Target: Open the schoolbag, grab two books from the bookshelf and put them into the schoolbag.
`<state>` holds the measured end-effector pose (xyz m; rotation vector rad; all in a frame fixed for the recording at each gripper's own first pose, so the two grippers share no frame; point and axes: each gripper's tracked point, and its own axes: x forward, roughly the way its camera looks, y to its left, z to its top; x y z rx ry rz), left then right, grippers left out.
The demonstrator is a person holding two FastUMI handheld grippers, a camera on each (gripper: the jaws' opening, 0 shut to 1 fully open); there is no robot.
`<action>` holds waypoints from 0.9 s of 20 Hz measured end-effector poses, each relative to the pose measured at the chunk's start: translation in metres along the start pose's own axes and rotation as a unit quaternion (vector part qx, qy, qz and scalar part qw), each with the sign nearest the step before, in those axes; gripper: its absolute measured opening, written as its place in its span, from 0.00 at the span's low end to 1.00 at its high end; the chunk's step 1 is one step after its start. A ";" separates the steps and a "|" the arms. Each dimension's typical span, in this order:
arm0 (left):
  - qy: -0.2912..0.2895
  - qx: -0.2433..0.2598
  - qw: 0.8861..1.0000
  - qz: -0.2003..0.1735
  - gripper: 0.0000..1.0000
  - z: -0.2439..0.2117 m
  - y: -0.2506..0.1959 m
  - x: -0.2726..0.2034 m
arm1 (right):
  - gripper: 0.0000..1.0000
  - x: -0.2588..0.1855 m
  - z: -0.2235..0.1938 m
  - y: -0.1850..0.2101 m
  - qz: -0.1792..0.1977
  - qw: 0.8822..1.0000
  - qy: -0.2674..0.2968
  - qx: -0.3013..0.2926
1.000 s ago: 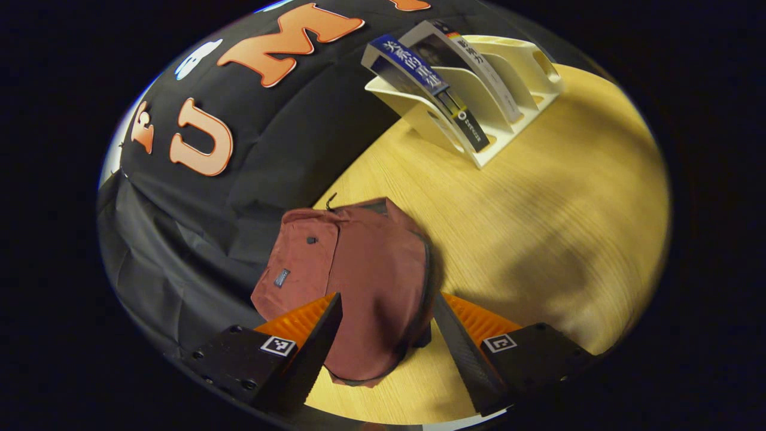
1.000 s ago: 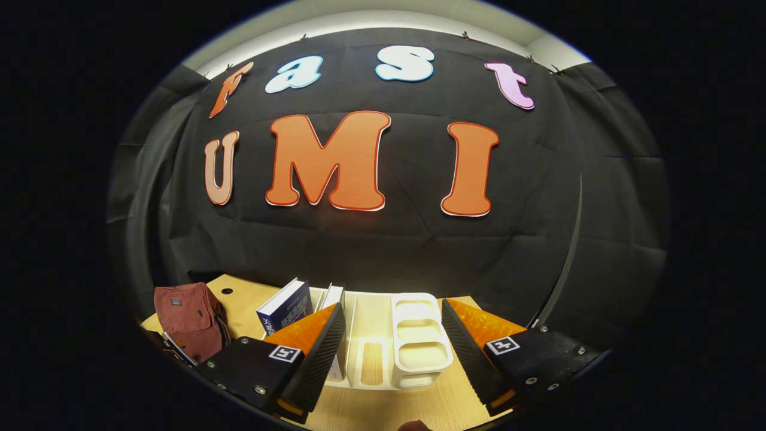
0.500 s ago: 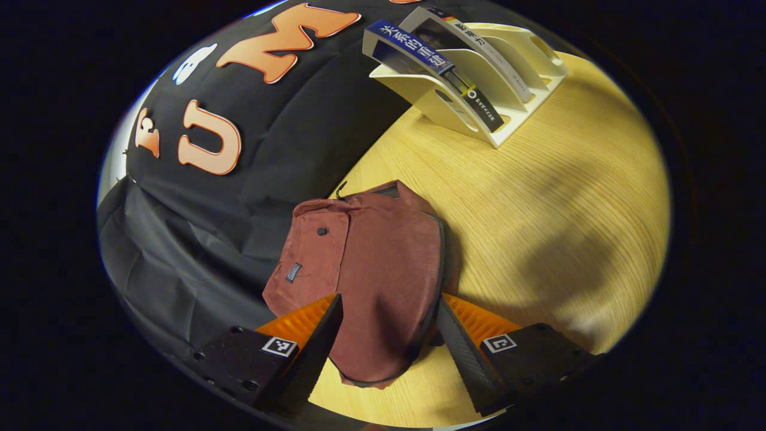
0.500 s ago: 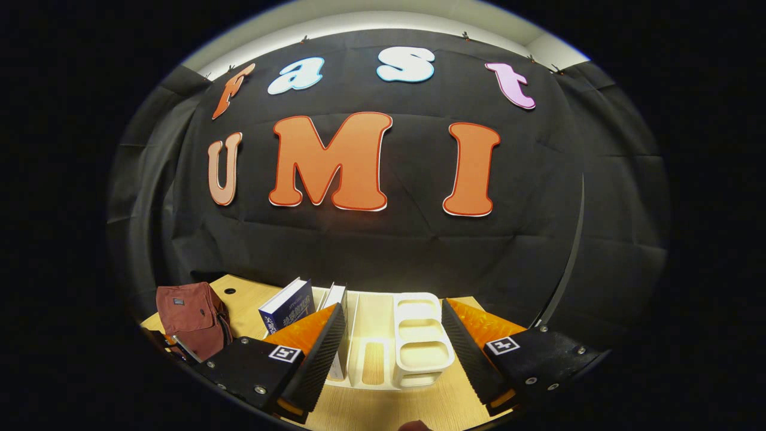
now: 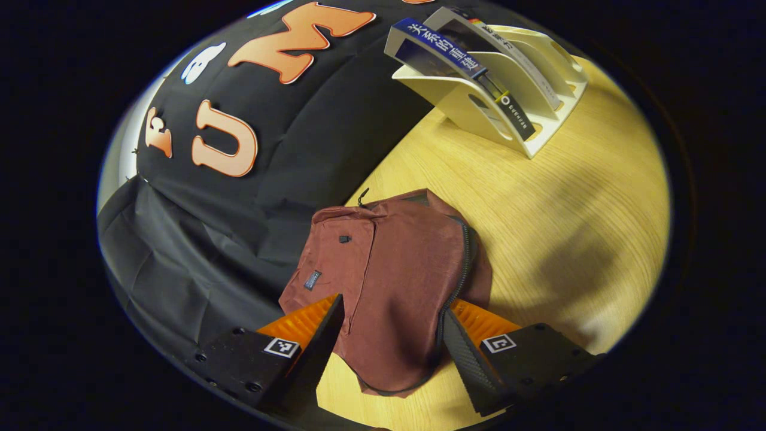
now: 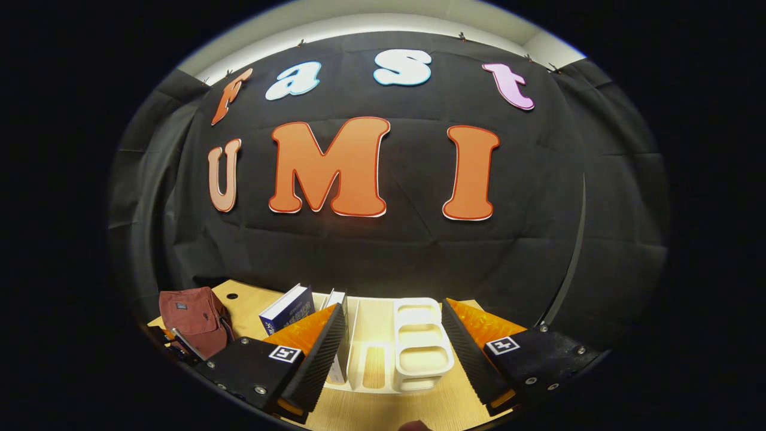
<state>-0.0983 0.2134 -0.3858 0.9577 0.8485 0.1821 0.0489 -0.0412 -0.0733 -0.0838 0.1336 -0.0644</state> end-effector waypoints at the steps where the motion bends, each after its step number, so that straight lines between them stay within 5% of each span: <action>1: 0.003 0.005 1.000 0.007 0.95 0.002 0.002 0.007 | 0.96 0.000 0.000 -0.001 0.001 1.000 0.001 -0.002; 6: 0.015 -0.005 1.000 -0.016 0.70 0.010 0.005 0.020 | 0.96 0.001 -0.014 -0.001 0.015 1.000 0.019 -0.015; 9: 0.036 -0.018 0.997 -0.068 0.14 0.009 -0.002 0.020 | 0.96 0.003 -0.037 0.009 0.038 0.998 0.054 -0.014; 18: 0.059 -0.084 0.988 -0.117 0.06 0.034 0.068 0.009 | 0.96 0.018 -0.051 0.036 0.109 0.989 0.101 -0.012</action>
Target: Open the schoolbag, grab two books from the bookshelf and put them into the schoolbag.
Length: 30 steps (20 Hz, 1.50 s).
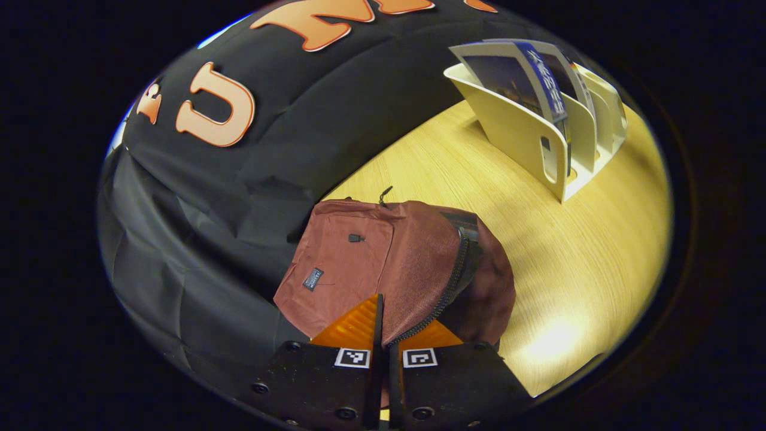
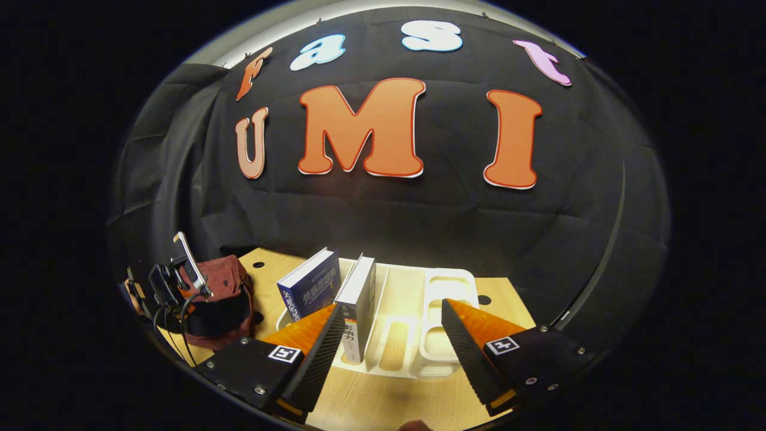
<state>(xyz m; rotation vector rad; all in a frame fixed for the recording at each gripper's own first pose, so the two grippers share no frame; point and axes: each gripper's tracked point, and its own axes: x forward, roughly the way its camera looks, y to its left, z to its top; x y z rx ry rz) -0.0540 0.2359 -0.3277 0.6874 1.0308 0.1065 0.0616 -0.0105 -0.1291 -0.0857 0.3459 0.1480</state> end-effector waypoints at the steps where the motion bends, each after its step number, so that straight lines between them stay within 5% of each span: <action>1: 0.001 -0.003 1.000 -0.007 0.06 0.005 0.007 -0.003 | 0.96 0.001 0.001 0.003 0.008 1.000 0.006 0.005; 6: 0.012 0.007 0.996 -0.086 0.04 0.026 0.031 -0.017 | 0.96 0.005 0.005 0.025 0.034 0.999 0.037 0.005; 11: 0.012 0.015 0.979 -0.204 0.04 0.047 0.048 -0.024 | 0.96 0.014 0.010 0.062 0.042 0.993 0.103 0.041; 19: 0.015 0.053 0.945 -0.323 0.04 0.061 0.087 -0.008 | 0.97 0.051 0.027 0.125 0.024 0.963 0.232 0.136; 24: 0.002 0.074 0.929 -0.362 0.04 0.064 0.091 -0.002 | 0.96 0.076 0.041 0.140 0.014 0.945 0.304 0.117; 30: 0.002 0.064 0.929 -0.363 0.04 0.072 0.094 0.013 | 0.97 0.129 0.031 0.146 0.022 0.920 0.383 0.080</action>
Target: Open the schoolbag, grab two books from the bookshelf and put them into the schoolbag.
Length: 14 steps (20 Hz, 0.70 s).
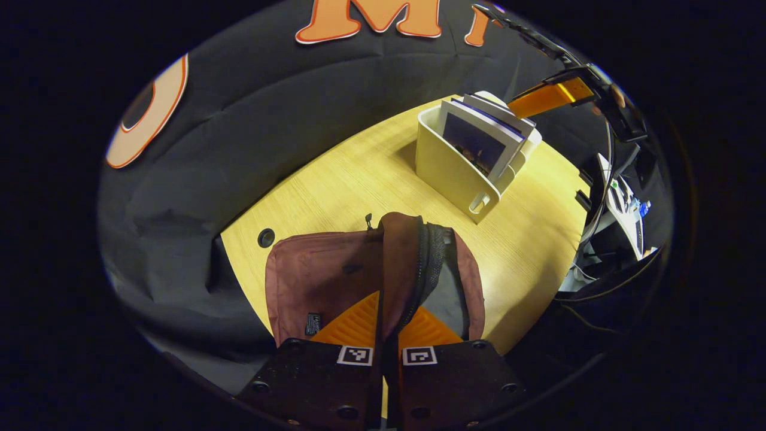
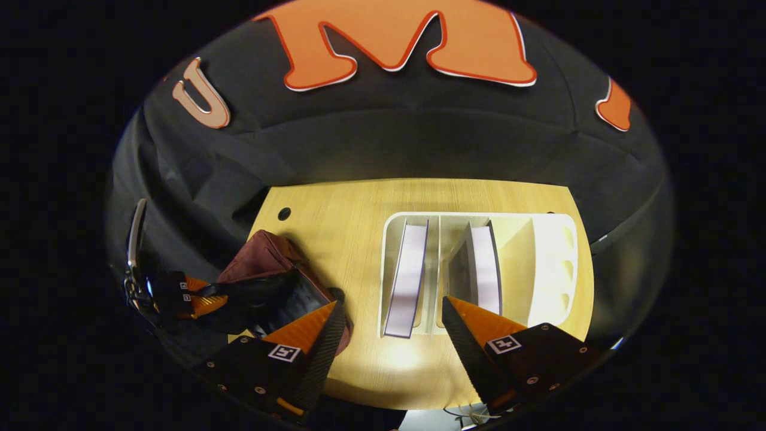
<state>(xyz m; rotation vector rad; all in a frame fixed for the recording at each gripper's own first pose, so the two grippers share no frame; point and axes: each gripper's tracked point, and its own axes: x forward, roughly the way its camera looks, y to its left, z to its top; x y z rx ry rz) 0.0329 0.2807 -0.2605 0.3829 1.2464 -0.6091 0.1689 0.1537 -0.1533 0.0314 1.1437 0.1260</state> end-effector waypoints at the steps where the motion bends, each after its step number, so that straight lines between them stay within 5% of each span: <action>1: 0.001 -0.001 1.000 0.000 0.04 0.001 0.000 0.002 | 0.97 0.010 0.003 -0.002 -0.004 1.000 0.016 -0.003; 8: 0.015 -0.022 1.000 0.004 0.04 0.007 0.000 0.017 | 0.94 0.074 0.007 -0.022 -0.032 0.995 0.088 0.013; 14: 0.025 -0.024 0.999 0.013 0.04 0.008 0.002 0.019 | 0.71 0.101 0.000 -0.027 -0.050 0.992 0.117 0.014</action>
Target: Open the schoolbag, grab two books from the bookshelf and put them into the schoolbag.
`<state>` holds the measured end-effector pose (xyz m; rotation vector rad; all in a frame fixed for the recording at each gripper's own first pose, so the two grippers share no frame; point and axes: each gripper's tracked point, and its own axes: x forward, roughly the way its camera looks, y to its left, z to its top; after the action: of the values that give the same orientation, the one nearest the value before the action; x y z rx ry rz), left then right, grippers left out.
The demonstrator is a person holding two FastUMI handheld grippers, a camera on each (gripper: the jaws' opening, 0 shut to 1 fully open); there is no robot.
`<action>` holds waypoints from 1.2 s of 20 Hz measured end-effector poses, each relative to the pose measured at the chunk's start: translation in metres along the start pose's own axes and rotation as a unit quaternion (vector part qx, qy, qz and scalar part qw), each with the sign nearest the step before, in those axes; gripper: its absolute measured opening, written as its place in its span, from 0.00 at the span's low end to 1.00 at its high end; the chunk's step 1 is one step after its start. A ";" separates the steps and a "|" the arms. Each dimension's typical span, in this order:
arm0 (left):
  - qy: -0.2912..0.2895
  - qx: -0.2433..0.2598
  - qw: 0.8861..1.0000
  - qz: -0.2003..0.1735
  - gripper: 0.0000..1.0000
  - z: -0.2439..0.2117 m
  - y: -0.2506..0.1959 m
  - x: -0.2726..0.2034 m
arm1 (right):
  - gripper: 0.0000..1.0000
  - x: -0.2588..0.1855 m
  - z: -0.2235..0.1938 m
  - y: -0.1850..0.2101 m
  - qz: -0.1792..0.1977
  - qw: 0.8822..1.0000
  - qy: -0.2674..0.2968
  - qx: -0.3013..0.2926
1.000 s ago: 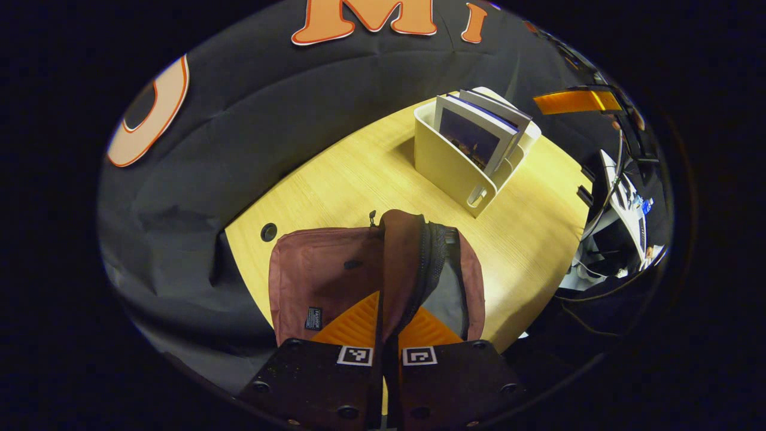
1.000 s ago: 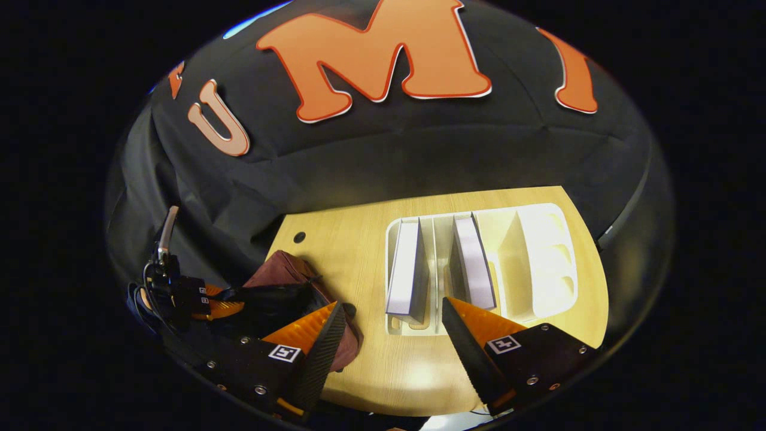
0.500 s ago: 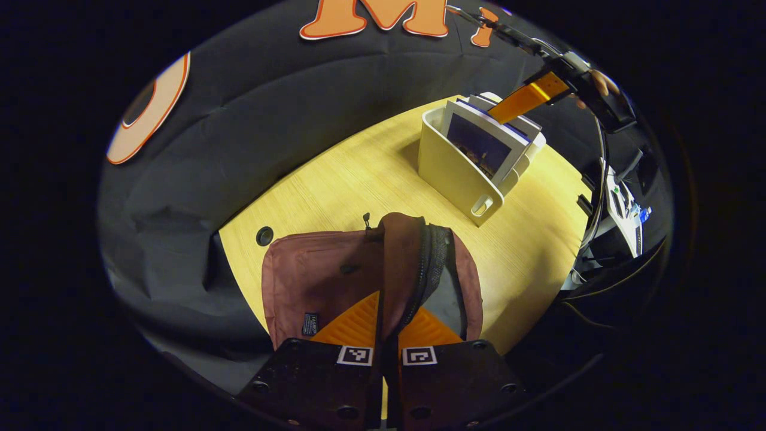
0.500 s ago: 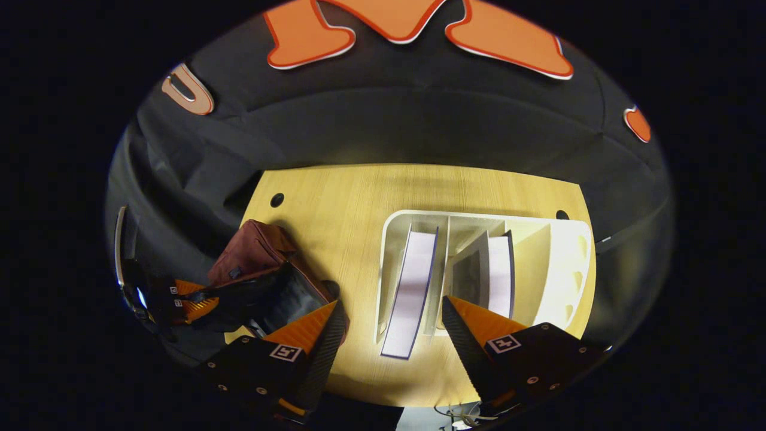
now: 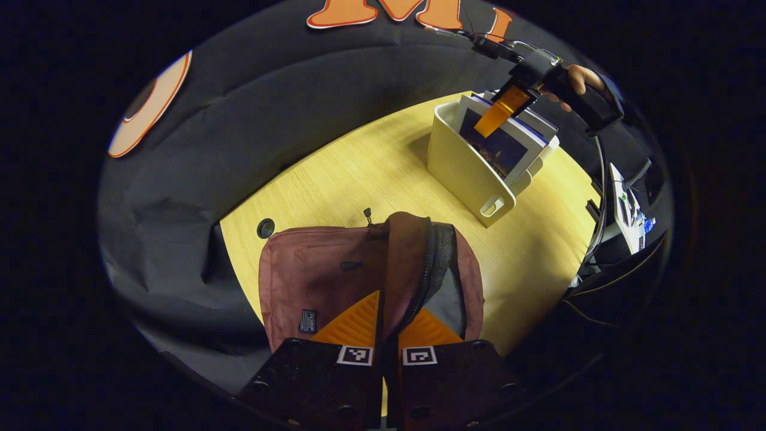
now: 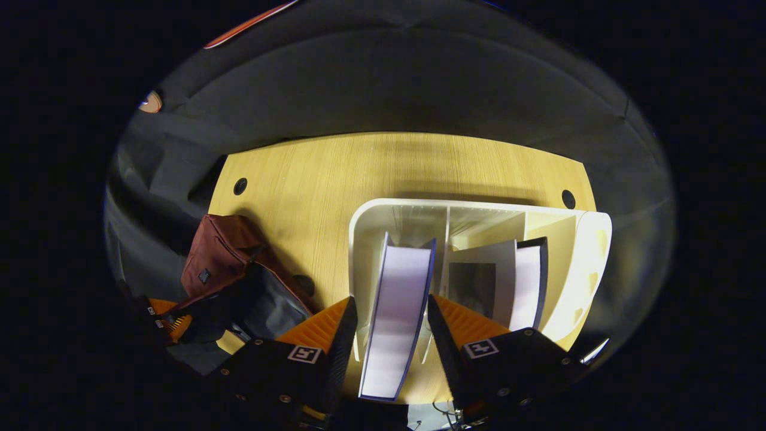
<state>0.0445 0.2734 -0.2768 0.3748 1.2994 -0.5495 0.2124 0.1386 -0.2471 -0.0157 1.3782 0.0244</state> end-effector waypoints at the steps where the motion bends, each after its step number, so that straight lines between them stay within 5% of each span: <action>1: 0.000 -0.001 1.000 0.000 0.04 0.000 -0.002 0.000 | 0.62 0.004 -0.001 -0.003 -0.010 1.000 0.006 0.003; 3: 0.001 -0.005 1.000 0.000 0.04 -0.001 0.000 0.000 | 0.47 0.002 -0.003 -0.006 -0.025 1.000 0.013 0.012; 8: 0.000 -0.001 1.000 0.001 0.04 -0.002 0.001 -0.002 | 0.37 -0.017 0.005 -0.013 -0.023 0.998 -0.010 0.049; 9: -0.001 0.000 1.000 0.000 0.04 -0.002 0.000 -0.001 | 0.28 -0.026 0.005 -0.015 -0.022 0.998 -0.016 0.053; 10: -0.002 0.000 1.000 -0.001 0.04 -0.002 -0.001 -0.002 | 0.35 -0.035 0.006 -0.017 -0.020 0.998 -0.023 0.057; 24: -0.006 0.004 1.000 -0.017 0.09 -0.007 -0.004 -0.001 | 0.35 -0.180 -0.027 -0.013 0.050 0.985 -0.130 0.102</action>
<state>0.0366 0.2743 -0.2776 0.3546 1.2940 -0.5854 0.1516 0.1232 -0.0755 0.2211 1.1148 -0.0297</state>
